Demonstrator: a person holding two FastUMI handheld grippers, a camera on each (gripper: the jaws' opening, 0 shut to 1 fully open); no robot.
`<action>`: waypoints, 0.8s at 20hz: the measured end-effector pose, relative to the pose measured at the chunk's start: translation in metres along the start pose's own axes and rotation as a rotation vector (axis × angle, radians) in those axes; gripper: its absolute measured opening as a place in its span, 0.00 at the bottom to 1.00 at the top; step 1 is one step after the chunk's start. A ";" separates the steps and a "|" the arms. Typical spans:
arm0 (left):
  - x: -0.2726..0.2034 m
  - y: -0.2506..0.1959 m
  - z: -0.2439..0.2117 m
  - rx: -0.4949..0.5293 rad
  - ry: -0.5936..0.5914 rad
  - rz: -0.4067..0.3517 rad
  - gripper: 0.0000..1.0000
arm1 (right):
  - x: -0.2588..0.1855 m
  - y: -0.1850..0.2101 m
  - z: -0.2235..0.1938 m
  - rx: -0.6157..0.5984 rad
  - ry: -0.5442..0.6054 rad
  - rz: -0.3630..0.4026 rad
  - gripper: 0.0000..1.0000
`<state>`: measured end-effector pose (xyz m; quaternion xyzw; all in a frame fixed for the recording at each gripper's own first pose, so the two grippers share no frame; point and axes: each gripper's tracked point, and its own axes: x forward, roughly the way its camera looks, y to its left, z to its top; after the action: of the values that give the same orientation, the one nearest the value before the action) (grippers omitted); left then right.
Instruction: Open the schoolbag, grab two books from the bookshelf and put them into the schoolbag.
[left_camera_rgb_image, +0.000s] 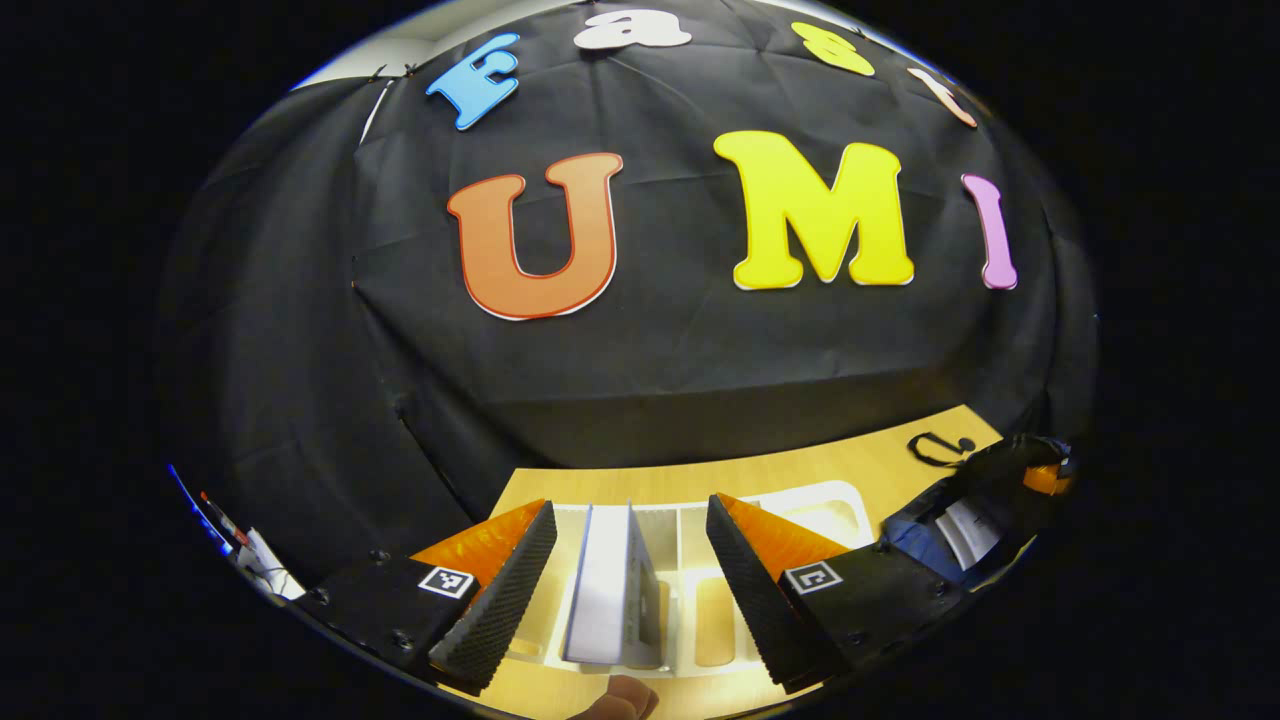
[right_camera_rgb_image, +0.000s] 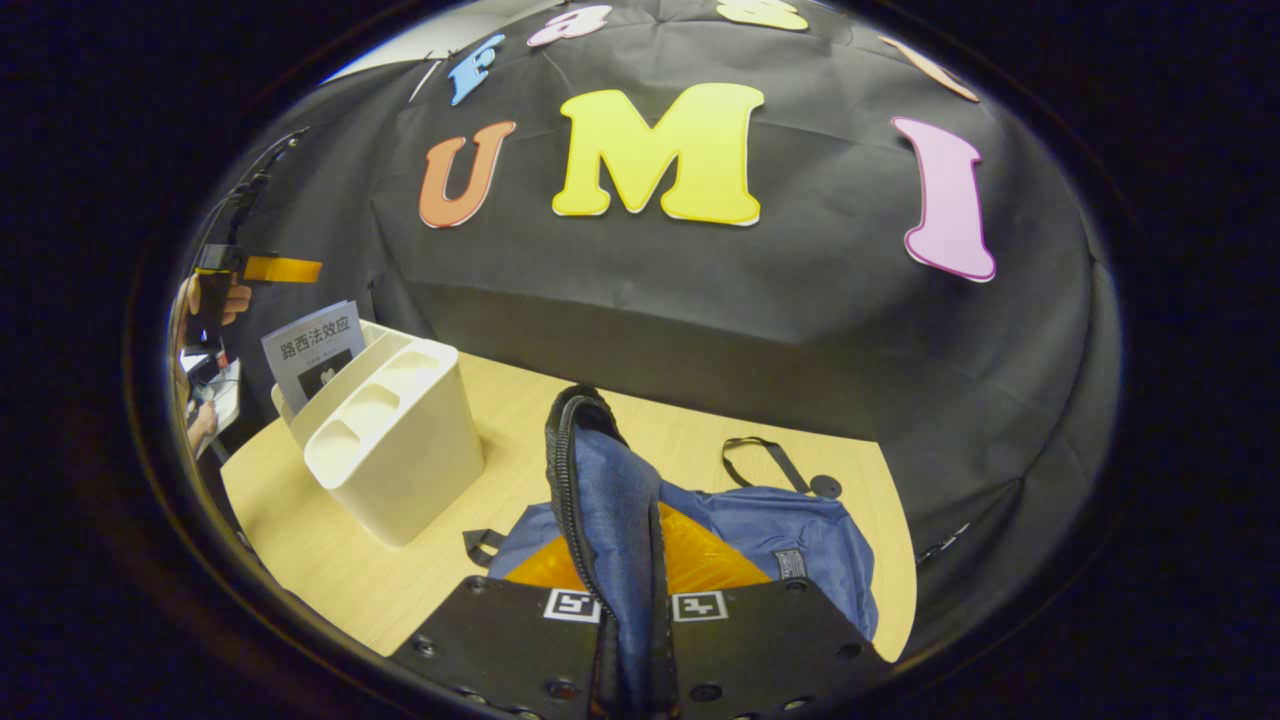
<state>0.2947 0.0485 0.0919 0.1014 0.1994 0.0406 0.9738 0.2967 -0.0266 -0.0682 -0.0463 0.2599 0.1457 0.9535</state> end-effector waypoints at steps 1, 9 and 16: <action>0.007 0.006 -0.006 0.003 0.038 0.010 0.96 | -0.001 0.000 0.000 -0.008 -0.001 0.000 0.08; 0.062 0.019 -0.084 0.041 0.473 -0.035 0.98 | 0.003 0.006 -0.004 -0.033 -0.009 0.037 0.08; 0.063 0.027 -0.116 0.072 0.611 -0.046 0.84 | 0.007 0.013 -0.011 -0.054 -0.005 0.066 0.07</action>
<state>0.3051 0.1034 -0.0306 0.1144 0.4866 0.0402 0.8652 0.2935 -0.0141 -0.0811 -0.0631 0.2548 0.1841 0.9472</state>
